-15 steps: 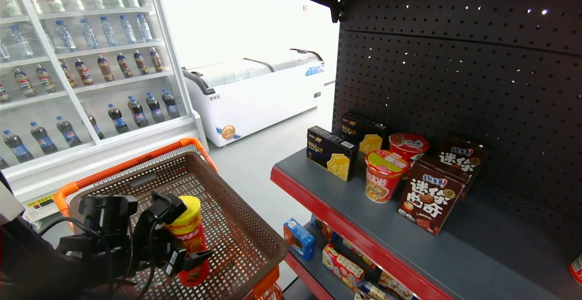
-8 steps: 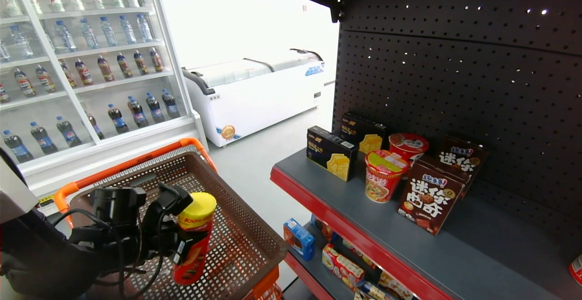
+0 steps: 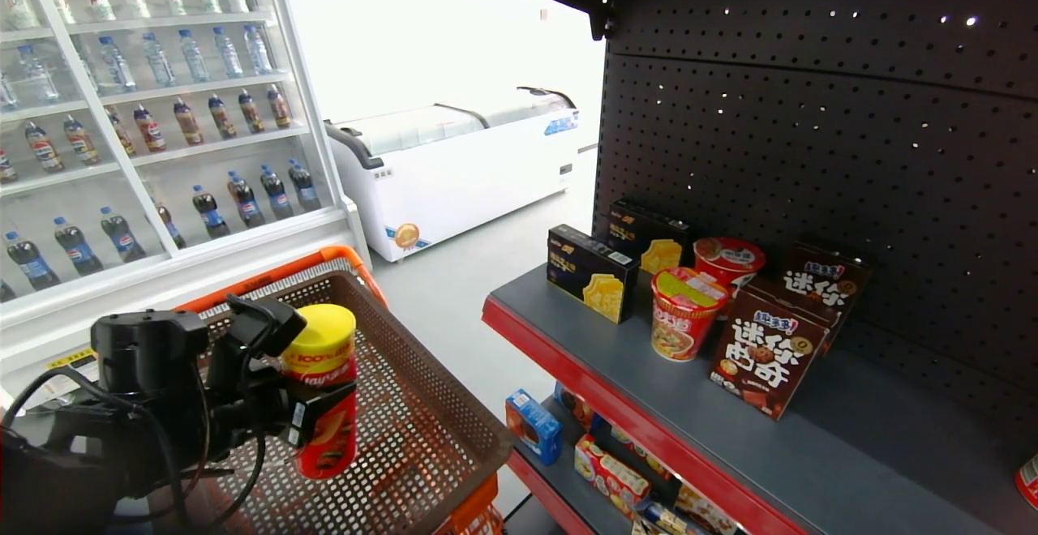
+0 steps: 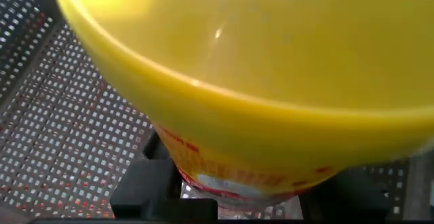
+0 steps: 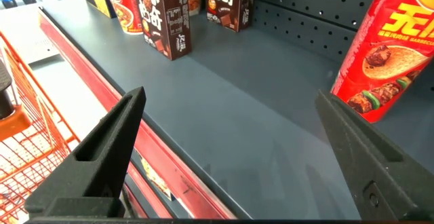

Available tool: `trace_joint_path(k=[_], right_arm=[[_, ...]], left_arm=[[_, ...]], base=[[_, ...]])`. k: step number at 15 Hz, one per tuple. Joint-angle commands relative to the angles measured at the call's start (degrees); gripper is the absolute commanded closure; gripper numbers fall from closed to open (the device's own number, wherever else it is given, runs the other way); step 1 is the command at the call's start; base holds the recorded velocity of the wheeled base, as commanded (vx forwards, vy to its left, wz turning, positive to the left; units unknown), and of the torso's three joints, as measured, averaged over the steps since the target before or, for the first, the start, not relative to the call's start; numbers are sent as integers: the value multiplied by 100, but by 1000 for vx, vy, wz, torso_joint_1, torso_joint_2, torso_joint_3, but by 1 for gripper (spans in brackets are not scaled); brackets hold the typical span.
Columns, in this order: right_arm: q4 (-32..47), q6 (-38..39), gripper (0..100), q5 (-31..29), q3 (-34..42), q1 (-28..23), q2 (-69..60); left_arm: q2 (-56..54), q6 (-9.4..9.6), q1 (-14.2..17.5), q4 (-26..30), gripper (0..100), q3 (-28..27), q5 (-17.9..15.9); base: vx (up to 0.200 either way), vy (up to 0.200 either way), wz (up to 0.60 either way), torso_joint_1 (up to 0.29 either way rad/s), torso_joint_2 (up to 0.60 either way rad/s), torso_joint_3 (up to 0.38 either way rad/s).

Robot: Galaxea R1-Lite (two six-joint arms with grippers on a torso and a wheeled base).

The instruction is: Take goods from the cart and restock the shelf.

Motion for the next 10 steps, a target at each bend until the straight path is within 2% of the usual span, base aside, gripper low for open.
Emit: trace_joint_path(k=[1,2,3,4,5,7,9,10], right_arm=[[0,0,0,1,0,1,5],[0,0,0,1,0,1,5],[0,0,0,1,0,1,5],[0,0,0,1,0,1,5],[0,0,0,1,0,1,5],[0,0,0,1,0,1,5],[0,0,0,1,0,1,5],[0,0,0,1,0,-8,5]], left_arm=[[-1373,-572,-5,250,100,222,8],[-1637,-669,4,329,100,353,8],[-2323,-888,4,514,100,635,-1],[-2604,-1064,4,637,100,679,8],[-3026,-1328,4,874,100,696,26],[-3729,-1381,39,1340,100,635,-27],[-4080,-1407,-13,1463,100,635,-247],[-4318,-1407,-31,1515,100,705,-212]], base=[[0,0,0,0,0,0],[0,0,0,0,0,0],[0,0,0,0,0,0],[0,0,0,0,0,0],[0,0,0,0,0,0],[0,0,0,0,0,0],[0,0,0,0,0,0],[0,0,0,0,0,0]])
